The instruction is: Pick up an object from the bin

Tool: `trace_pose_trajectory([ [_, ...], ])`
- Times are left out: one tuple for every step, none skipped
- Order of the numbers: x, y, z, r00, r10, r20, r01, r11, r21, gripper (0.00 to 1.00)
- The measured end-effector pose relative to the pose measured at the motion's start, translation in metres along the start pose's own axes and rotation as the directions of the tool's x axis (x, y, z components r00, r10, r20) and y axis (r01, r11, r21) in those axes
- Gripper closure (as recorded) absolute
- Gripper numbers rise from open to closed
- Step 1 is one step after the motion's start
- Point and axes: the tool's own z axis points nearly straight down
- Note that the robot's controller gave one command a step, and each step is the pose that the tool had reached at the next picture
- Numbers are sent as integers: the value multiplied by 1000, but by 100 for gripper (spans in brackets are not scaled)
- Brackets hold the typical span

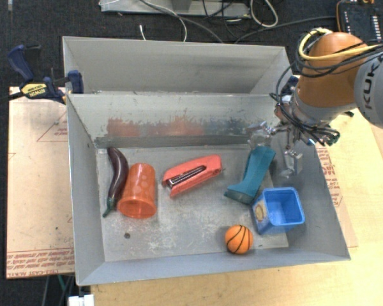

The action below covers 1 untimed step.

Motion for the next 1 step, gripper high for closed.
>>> trace_pose_trajectory([
  [-9, 5, 36, 978, -207, 12, 207, 978, -2, 0],
])
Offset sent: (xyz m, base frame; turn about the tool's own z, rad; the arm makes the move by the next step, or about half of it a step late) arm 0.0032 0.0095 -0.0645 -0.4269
